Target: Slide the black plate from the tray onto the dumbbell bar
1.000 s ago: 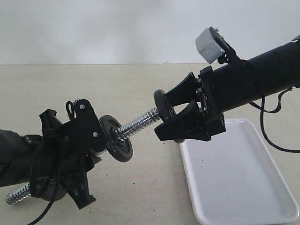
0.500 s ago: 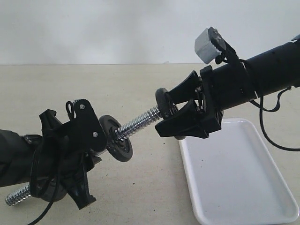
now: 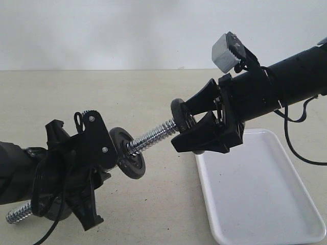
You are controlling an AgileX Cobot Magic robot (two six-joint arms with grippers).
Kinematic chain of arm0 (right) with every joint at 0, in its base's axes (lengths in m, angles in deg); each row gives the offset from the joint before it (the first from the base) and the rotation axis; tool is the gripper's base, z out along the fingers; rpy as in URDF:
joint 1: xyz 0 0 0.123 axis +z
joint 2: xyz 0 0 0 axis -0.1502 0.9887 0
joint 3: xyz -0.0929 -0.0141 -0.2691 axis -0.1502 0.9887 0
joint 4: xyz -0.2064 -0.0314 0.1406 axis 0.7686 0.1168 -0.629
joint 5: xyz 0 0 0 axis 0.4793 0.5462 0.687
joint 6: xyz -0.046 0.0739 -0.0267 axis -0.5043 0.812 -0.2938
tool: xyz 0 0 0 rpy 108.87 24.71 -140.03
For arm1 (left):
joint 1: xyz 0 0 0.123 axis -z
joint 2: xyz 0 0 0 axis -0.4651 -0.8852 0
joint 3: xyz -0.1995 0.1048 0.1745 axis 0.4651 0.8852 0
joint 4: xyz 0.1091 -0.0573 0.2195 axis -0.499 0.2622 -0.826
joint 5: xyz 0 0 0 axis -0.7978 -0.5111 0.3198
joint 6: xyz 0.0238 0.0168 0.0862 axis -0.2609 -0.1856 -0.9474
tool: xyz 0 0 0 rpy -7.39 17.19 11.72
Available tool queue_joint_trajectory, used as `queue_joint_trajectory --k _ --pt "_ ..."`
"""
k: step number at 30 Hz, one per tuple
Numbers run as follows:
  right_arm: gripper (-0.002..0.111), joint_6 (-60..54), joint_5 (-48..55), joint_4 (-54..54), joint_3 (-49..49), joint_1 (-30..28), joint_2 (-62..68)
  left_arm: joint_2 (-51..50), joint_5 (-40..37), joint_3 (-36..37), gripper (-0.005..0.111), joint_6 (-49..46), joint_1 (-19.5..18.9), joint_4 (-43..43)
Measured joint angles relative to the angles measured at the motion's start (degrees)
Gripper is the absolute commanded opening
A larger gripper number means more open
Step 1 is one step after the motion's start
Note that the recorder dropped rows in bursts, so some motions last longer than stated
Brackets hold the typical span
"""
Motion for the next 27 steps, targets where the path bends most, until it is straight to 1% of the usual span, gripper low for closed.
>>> queue_joint_trajectory --k 10,27 --pt "0.0 0.0 -0.2 0.1 0.0 0.0 0.0 0.0 0.0 0.0 0.004 -2.8 0.0 0.3" --pt "0.0 0.0 -0.2 -2.1 0.0 0.0 0.1 0.0 0.3 0.0 0.004 -3.3 0.0 -1.4"
